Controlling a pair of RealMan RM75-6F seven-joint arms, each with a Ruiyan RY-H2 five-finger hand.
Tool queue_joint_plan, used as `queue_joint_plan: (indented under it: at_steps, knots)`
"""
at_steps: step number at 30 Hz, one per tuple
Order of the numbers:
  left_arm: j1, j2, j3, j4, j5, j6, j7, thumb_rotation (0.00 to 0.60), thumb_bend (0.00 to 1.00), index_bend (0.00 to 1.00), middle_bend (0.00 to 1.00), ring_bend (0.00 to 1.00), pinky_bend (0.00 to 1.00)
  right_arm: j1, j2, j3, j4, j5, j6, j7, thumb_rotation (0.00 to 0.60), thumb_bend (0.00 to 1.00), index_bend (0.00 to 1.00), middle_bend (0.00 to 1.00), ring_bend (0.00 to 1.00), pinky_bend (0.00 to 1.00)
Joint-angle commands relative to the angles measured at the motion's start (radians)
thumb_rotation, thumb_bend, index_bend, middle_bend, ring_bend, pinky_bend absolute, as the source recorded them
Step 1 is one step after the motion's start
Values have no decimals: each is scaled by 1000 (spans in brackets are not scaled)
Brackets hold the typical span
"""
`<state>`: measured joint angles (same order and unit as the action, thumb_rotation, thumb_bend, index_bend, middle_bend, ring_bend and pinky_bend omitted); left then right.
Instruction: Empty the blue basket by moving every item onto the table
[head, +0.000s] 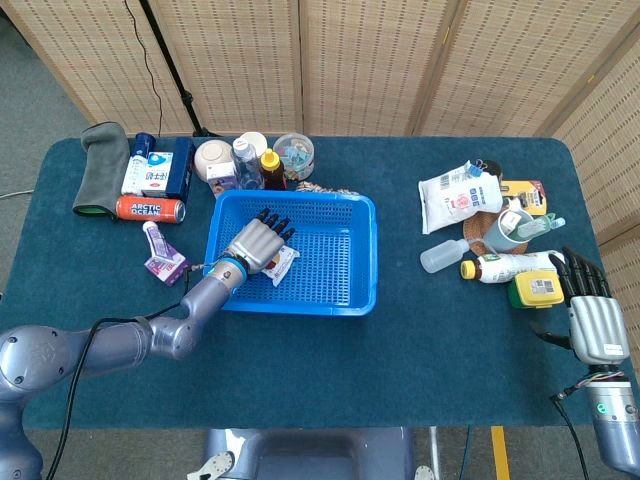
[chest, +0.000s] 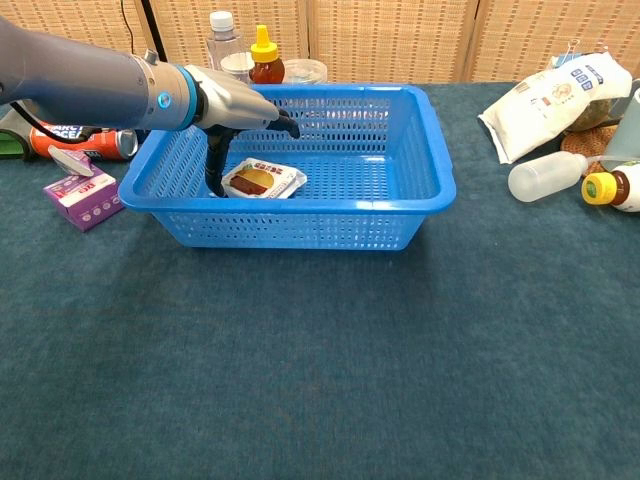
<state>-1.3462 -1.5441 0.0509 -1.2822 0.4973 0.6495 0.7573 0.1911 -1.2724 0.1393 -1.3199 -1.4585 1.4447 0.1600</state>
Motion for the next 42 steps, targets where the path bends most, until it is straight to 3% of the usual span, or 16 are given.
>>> queue_joint_plan:
  at_steps: [1,5,13,18,22,29,42]
  knots:
    - [3,-4,12,-3,-18,9,3,600,69,0,0,0,0,0,0,-1,0,-1,0,0,600,0,0,0,0,66]
    - [-5,-31,24,23,-85,2,12,600,71,0,0,0,0,1,0,0,2,1,-4,5,600,0,0,0,0,66]
    - [-20,-78,33,68,-118,5,36,600,74,0,0,0,16,3,-1,0,8,6,-11,10,600,0,0,0,0,66]
    - [-36,-101,50,96,-148,7,72,600,223,0,7,102,145,4,-3,0,13,9,-17,10,600,0,0,0,0,66]
    - [-44,-111,55,105,-178,11,89,600,322,3,91,185,259,6,-5,0,16,9,-19,10,600,0,0,0,0,66]
    - [-17,-136,39,136,-105,52,67,600,365,200,269,307,381,7,-7,-1,19,9,-21,8,600,0,0,0,0,66]
    - [15,-120,-2,113,-23,78,44,600,373,248,307,332,383,4,-3,0,12,5,-10,9,600,0,0,0,0,66]
